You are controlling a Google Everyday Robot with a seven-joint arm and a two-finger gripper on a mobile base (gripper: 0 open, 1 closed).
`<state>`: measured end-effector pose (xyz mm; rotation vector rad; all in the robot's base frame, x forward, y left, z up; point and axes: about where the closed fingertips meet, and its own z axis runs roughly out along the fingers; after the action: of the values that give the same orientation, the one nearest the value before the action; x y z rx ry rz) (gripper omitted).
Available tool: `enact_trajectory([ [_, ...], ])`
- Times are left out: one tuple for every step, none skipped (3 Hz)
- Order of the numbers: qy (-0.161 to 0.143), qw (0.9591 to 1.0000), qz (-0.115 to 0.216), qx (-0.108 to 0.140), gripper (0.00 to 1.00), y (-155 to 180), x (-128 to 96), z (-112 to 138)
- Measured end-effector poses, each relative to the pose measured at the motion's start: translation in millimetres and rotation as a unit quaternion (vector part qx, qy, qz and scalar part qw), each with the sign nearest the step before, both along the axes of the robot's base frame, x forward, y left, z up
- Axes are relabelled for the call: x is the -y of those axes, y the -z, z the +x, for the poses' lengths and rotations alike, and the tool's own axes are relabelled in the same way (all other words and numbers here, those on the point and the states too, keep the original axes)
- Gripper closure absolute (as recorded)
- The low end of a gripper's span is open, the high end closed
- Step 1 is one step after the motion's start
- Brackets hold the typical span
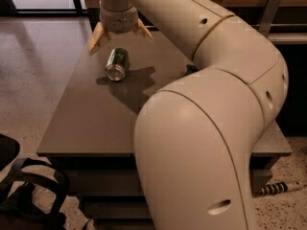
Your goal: Place green can upright
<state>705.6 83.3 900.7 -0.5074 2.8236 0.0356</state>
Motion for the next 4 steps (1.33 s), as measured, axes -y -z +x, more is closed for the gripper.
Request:
enact_trajectory([
  [0.000, 1.0000, 0.000, 0.000, 0.00, 0.0, 0.0, 0.0],
  [0.038, 0.9985, 0.024, -0.030, 0.00, 17.0, -3.9, 4.8],
  [0.123, 0.9873, 0.067, -0.075, 0.00, 39.1, -10.7, 5.8],
  [0.160, 0.9795, 0.079, -0.093, 0.00, 49.2, -18.2, 6.5],
])
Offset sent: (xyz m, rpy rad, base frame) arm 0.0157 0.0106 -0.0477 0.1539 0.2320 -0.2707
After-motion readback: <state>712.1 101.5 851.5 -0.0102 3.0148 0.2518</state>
